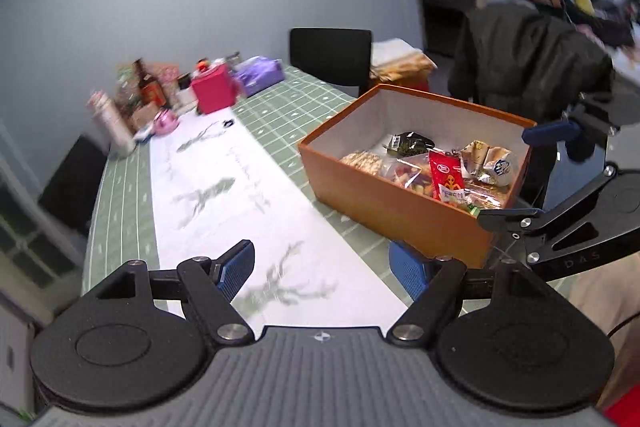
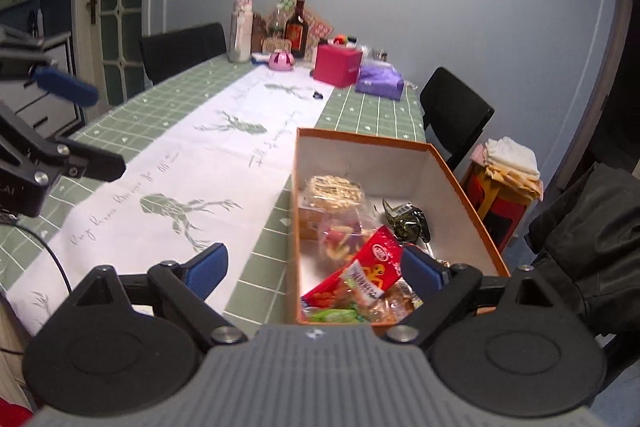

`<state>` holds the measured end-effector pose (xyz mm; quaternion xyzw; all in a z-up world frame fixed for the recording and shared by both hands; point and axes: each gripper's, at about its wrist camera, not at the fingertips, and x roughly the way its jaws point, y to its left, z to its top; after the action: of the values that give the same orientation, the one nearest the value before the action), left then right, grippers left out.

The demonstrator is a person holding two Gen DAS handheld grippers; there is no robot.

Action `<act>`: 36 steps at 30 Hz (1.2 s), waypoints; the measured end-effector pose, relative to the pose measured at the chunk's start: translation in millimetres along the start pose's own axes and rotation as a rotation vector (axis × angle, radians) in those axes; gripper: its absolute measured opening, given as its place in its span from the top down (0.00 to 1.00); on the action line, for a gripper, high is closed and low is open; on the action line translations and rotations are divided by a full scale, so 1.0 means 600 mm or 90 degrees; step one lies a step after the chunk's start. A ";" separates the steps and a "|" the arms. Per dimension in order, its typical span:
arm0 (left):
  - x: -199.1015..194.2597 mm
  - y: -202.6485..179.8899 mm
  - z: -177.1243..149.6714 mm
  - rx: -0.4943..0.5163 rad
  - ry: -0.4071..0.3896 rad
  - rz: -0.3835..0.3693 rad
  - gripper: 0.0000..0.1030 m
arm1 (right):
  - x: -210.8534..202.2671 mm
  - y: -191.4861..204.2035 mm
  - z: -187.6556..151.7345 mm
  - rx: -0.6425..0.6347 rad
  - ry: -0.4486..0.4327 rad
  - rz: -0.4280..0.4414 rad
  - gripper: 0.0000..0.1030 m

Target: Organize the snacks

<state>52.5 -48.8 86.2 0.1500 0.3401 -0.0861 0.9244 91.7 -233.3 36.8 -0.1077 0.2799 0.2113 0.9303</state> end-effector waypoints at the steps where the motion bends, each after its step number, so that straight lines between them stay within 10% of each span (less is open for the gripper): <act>1: -0.008 0.004 -0.012 -0.022 -0.002 -0.003 0.13 | -0.010 0.009 -0.006 0.006 -0.011 -0.001 0.11; 10: -0.043 0.022 -0.105 -0.157 -0.036 0.052 0.13 | -0.048 0.055 -0.057 0.084 -0.067 -0.072 0.09; 36: 0.074 0.006 -0.178 -0.190 -0.013 0.088 0.13 | 0.038 0.120 -0.118 0.078 -0.030 -0.106 0.08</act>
<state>22.8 -11.9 -19.5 0.0332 0.3288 0.0274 0.9434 42.7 -184.0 -40.1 -0.0685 0.2605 0.1178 0.9558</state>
